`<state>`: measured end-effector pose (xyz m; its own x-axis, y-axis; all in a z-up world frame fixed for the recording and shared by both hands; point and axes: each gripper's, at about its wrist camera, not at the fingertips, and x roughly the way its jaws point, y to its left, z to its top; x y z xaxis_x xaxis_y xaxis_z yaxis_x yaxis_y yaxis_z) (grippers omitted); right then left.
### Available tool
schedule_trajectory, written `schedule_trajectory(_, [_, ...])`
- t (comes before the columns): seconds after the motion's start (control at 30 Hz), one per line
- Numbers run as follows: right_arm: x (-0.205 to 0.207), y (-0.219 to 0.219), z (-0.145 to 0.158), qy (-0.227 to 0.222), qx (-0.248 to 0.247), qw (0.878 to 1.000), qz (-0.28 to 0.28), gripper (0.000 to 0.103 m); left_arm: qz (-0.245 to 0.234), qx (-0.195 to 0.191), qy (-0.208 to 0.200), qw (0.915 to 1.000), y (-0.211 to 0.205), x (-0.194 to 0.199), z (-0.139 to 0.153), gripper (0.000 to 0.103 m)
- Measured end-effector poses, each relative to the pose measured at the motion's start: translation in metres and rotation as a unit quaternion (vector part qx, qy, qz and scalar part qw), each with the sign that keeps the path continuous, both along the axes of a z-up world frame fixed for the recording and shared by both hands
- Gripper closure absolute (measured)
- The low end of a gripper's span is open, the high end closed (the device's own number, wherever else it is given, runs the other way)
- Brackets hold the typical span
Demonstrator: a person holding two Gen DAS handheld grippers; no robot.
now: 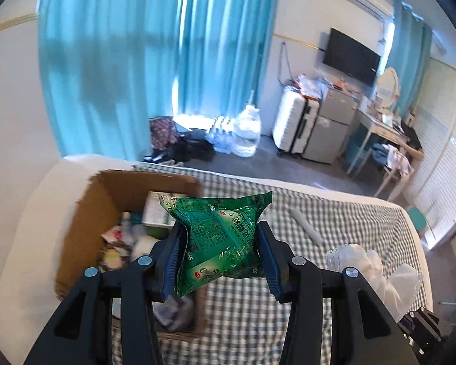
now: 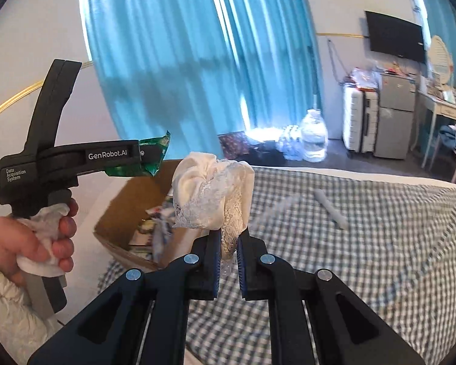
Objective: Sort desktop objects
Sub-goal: 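Carry the green packet and scrunchie over the cardboard box and open both tools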
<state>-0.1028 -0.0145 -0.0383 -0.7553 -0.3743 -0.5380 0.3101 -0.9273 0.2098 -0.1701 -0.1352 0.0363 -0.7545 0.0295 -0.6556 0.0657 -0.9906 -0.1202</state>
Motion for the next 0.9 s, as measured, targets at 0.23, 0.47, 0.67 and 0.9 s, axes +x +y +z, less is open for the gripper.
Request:
schedule_trajectory(0.23, [-0.023, -0.059, 0.001, -0.005, 0.007, 0.999, 0.05, 0.094, 0.033, -0.004, -0.015, 0.9993, -0.052, -0.017, -0.017, 0.055])
schedule_trajectory(0.47, [-0.069, -0.109, -0.033, -0.049, 0.004, 0.995, 0.084, 0.094, 0.064, -0.004, -0.047, 0.9969, -0.106, -0.042, -0.059, 0.055])
schedule_trajectory(0.67, [-0.115, -0.147, -0.069, -0.091, 0.003, 0.991, 0.099, 0.094, 0.087, -0.004, -0.088, 0.9923, -0.143, -0.075, -0.098, 0.055])
schedule_trajectory(0.9, [-0.145, -0.16, -0.097, -0.112, -0.007, 0.989, 0.098, 0.089, 0.085, -0.012, -0.107, 0.9906, -0.15, -0.103, -0.121, 0.052])
